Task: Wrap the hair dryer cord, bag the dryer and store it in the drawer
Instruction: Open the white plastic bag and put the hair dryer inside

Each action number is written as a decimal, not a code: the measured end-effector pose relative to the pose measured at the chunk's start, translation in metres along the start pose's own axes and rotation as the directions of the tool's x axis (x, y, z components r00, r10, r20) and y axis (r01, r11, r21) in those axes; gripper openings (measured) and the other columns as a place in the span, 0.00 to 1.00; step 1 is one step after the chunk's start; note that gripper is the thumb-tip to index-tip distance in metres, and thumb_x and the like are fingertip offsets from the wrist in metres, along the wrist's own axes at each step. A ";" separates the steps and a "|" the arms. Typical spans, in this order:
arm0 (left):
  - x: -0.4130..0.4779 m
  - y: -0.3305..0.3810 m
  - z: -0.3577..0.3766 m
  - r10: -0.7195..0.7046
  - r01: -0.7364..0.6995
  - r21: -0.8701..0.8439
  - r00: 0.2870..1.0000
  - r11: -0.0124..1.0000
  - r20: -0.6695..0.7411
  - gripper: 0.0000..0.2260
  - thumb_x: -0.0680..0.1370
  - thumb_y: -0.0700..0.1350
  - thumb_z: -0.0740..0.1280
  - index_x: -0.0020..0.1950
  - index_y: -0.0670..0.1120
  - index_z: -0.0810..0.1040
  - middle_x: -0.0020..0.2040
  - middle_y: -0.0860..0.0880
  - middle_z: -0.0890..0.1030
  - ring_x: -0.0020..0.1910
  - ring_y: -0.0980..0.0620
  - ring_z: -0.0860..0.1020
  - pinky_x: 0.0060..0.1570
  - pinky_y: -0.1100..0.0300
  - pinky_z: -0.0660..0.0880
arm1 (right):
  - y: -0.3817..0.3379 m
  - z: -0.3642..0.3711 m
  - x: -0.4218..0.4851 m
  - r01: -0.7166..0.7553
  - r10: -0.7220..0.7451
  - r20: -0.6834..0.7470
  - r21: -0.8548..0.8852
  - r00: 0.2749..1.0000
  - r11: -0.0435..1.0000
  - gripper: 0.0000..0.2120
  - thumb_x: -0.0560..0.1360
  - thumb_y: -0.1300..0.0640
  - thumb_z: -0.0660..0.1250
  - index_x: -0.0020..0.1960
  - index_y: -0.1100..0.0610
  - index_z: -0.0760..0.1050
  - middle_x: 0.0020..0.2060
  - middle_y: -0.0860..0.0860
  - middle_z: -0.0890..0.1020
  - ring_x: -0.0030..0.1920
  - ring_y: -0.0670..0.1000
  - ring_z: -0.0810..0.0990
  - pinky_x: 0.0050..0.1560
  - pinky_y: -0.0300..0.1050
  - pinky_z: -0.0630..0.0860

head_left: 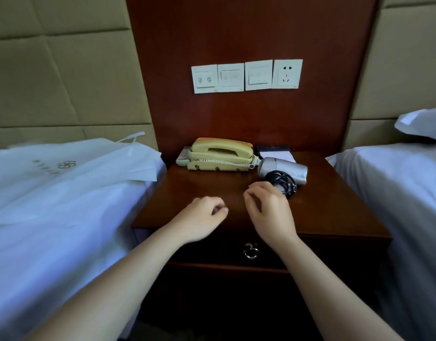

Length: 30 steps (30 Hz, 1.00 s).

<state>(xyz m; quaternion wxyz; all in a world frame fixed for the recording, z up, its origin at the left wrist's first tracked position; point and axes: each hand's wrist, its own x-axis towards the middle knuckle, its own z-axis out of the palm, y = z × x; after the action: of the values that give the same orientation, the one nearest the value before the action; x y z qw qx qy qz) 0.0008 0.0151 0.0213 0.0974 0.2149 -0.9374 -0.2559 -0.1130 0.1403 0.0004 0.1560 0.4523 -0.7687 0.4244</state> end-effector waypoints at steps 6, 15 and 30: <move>-0.024 -0.055 -0.052 -0.102 0.112 0.082 0.987 0.990 -0.123 0.07 0.78 0.49 0.63 0.49 0.47 0.78 0.44 0.49 0.81 0.48 0.49 0.79 0.54 0.51 0.75 | -0.039 0.038 0.008 0.050 -0.060 0.148 0.069 0.987 0.996 0.07 0.76 0.59 0.62 0.47 0.57 0.79 0.50 0.49 0.78 0.49 0.51 0.77 0.45 0.45 0.73; -0.035 -0.155 -0.129 -0.237 0.485 0.577 0.859 0.657 -0.453 0.37 0.72 0.53 0.69 0.75 0.46 0.55 0.76 0.44 0.54 0.74 0.44 0.56 0.70 0.52 0.54 | -0.072 0.103 0.020 -0.021 -0.036 0.308 0.181 0.951 0.983 0.09 0.77 0.59 0.61 0.48 0.56 0.80 0.50 0.48 0.79 0.50 0.49 0.77 0.50 0.45 0.76; -0.030 -0.213 -0.149 -0.389 0.735 0.377 0.638 0.563 -0.664 0.10 0.80 0.47 0.58 0.53 0.43 0.76 0.54 0.42 0.80 0.54 0.40 0.78 0.51 0.54 0.69 | -0.074 0.129 0.031 -0.134 0.025 0.406 0.244 0.914 0.960 0.09 0.77 0.57 0.59 0.46 0.53 0.79 0.47 0.47 0.78 0.46 0.45 0.76 0.47 0.40 0.73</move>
<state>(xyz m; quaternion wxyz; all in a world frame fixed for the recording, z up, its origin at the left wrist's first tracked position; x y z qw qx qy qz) 0.1468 -0.2024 0.0346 0.1740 0.5932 -0.7774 0.1157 -0.0502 0.0032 -0.0191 -0.0837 0.5142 -0.7380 0.4288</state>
